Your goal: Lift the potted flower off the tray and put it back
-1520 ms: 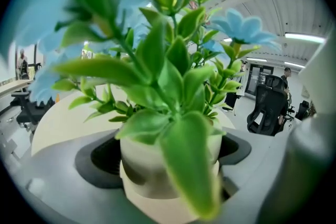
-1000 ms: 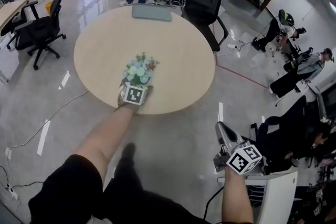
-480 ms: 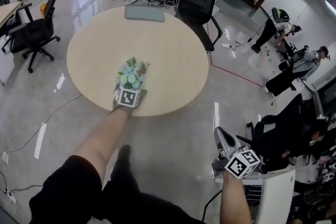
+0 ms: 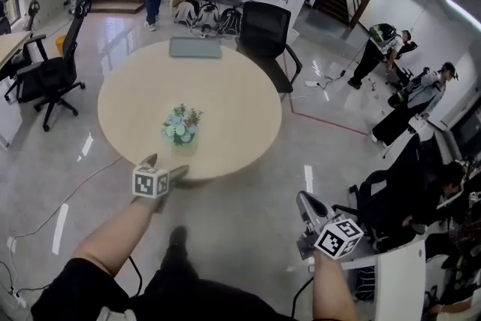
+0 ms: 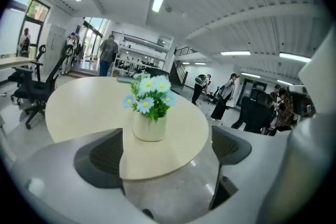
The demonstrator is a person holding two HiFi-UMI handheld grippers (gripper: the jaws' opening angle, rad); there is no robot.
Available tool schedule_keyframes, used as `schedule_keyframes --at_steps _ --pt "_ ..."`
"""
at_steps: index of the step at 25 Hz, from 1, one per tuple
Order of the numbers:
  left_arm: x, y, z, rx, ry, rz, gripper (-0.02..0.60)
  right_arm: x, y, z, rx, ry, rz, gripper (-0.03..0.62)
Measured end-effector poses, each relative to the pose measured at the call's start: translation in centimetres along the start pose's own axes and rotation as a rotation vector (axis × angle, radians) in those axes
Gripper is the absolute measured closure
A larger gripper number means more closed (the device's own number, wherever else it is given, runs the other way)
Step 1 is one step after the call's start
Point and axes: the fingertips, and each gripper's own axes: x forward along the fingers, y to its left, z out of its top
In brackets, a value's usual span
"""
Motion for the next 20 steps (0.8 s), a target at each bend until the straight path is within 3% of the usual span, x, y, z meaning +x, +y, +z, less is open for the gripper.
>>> schedule_keyframes --at_steps 2,7,13,18,20 --pt "-4.2 -1.6 1.7 0.016 -0.056 -0.042 0.083 -1.5 0.5 0.9 -0.006 -0.012 0.003 0.579" --pt "-13.9 -6.5 5.8 0.039 -0.205 -0.204 0.249 -5.5 2.1 2.3 -0.028 -0.050 0.005 0.579" --pt "-24.5 -10.5 10.3 0.121 -0.411 -0.220 0.327 -9.9 5.1 2.4 -0.083 -0.068 0.010 0.579" --pt "-30.3 -11.9 10.8 0.104 -0.467 -0.236 0.541 -12.1 8.0 2.1 -0.102 -0.061 0.031 0.579" --pt "-32.1 -11.8 10.8 0.061 -0.500 -0.245 0.583 -12.3 8.8 1.9 -0.103 -0.062 0.043 0.579"
